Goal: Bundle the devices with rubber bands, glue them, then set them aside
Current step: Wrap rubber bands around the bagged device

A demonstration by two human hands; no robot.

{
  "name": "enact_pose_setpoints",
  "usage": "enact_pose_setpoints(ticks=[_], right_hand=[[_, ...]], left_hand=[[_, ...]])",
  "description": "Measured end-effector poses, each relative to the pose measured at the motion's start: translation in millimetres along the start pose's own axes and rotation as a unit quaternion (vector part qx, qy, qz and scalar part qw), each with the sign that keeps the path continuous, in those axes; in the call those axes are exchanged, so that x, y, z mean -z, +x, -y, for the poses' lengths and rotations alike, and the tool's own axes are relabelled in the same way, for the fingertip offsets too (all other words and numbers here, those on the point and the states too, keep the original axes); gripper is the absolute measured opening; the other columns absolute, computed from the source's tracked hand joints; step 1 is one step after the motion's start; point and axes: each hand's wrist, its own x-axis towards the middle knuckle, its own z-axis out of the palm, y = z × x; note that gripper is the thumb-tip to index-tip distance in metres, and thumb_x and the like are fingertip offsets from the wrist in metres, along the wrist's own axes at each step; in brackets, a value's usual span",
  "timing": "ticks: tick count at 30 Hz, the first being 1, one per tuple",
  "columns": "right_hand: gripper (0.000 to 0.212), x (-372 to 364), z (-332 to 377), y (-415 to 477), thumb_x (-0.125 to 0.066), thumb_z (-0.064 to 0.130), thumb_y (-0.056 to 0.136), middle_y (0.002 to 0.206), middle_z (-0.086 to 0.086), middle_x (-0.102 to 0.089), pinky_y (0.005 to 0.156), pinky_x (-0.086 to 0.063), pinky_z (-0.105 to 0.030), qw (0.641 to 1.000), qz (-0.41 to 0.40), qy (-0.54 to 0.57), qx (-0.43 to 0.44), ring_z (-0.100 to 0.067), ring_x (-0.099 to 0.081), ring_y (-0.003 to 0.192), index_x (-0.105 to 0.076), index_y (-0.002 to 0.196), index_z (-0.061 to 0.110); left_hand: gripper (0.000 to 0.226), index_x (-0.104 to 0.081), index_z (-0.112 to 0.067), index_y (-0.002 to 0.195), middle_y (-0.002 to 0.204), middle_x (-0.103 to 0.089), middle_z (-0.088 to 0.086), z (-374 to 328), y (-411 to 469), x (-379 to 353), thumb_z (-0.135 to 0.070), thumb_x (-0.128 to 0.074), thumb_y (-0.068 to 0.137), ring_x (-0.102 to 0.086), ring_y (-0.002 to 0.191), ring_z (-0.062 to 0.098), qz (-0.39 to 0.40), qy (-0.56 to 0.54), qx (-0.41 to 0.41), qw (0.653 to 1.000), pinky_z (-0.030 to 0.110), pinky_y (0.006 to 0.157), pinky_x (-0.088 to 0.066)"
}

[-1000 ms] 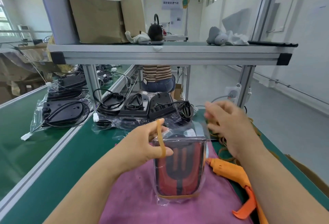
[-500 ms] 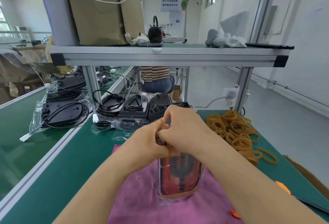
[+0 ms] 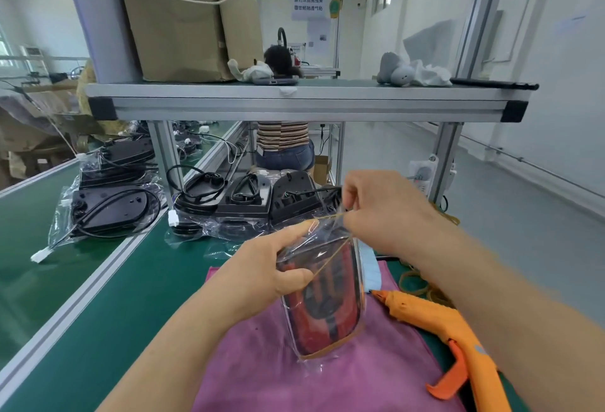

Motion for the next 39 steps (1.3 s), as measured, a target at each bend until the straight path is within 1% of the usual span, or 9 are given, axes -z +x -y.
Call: enact_pose_setpoints(ticks=[3,7,14,18,22,27,32,36,39], right_hand=[[0.018,2,-28,1,-0.06,0.006,0.072,0.075,0.006,-0.06,0.057,-0.039,-0.027,0.999,-0.011,0.033,-0.042,-0.016,-0.057,0.074,-0.055,0.07,0.024],[0.019,-13,-61,0,-0.062,0.005,0.075,0.07,0.005,-0.06,0.053,-0.036,-0.023,0.991,-0.01,0.101,-0.092,-0.012,-0.055,0.068,-0.058,0.067,0.022],[0.026,-41,-72,18,-0.055,-0.007,0.074,0.041,0.008,-0.055,0.038,-0.035,-0.016,0.942,0.042,0.281,-0.181,-0.012,-0.048,0.045,-0.063,0.058,0.013],[0.032,-59,-76,14,-0.055,-0.005,0.076,0.051,-0.002,-0.057,0.044,-0.038,-0.018,0.93,0.106,0.297,-0.187,-0.015,-0.046,0.048,-0.061,0.053,0.016],[0.031,-70,-83,7,-0.06,-0.002,0.079,0.047,0.002,-0.059,0.041,-0.035,-0.016,0.915,0.137,0.323,-0.201,-0.01,-0.044,0.041,-0.065,0.055,0.017],[0.023,-75,-77,20,-0.06,0.0,0.081,0.052,0.003,-0.052,0.043,-0.037,-0.019,0.915,0.125,0.329,-0.199,-0.009,-0.045,0.044,-0.06,0.064,0.016],[0.027,-97,-66,29,-0.048,0.003,0.094,0.066,-0.001,-0.049,0.038,-0.038,-0.015,0.889,0.166,0.361,-0.226,-0.009,-0.045,0.05,-0.052,0.071,0.018],[0.031,-101,-65,21,-0.041,-0.006,0.084,0.052,-0.006,-0.043,0.041,-0.029,-0.016,0.861,0.218,0.383,-0.254,-0.012,-0.034,0.038,-0.048,0.061,0.014],[0.029,-99,-72,12,-0.036,-0.006,0.082,0.057,-0.007,-0.048,0.038,-0.031,-0.014,0.837,0.235,0.418,-0.264,-0.009,-0.038,0.037,-0.059,0.078,0.011]], left_hand=[[0.071,-0.043,-0.067,0.131,0.117,-0.066,-0.029,-2,1,0,-0.025,-0.072,0.081,-0.064,0.107,-0.002,0.005,0.001,-0.005,1.0,0.033,0.101,-0.051],[0.093,-0.016,-0.071,0.139,0.132,-0.058,-0.028,-5,0,0,-0.03,-0.075,0.08,-0.064,0.109,0.001,0.01,0.004,-0.003,1.0,0.035,0.1,-0.051],[0.095,-0.017,-0.074,0.137,0.133,-0.059,-0.025,-6,3,0,-0.031,-0.076,0.077,-0.068,0.098,-0.002,0.01,0.015,-0.015,1.0,0.036,0.098,-0.051],[0.094,-0.016,-0.076,0.135,0.132,-0.06,-0.025,-2,5,1,-0.036,-0.078,0.076,-0.054,0.123,-0.004,0.002,0.024,0.001,1.0,0.036,0.105,-0.044],[0.095,-0.015,-0.076,0.135,0.131,-0.058,-0.028,4,5,3,-0.037,-0.079,0.077,-0.054,0.107,-0.021,-0.005,0.024,0.005,1.0,0.019,0.091,-0.042],[0.093,-0.019,-0.076,0.134,0.132,-0.058,-0.027,-1,5,3,-0.04,-0.079,0.073,-0.057,0.119,-0.003,0.009,0.027,0.0,1.0,0.034,0.102,-0.046],[0.09,-0.022,-0.076,0.132,0.13,-0.06,-0.026,2,6,3,-0.037,-0.079,0.075,-0.054,0.113,-0.017,0.007,0.022,-0.015,1.0,0.02,0.091,-0.046],[0.089,-0.026,-0.073,0.134,0.132,-0.06,-0.022,9,7,1,-0.04,-0.078,0.07,-0.054,0.123,-0.003,-0.001,-0.012,0.0,1.0,0.031,0.1,-0.048],[0.085,-0.036,-0.065,0.134,0.127,-0.064,-0.021,14,3,-7,-0.035,-0.079,0.068,-0.065,0.109,0.001,-0.023,-0.083,0.011,0.996,0.026,0.089,-0.055]])
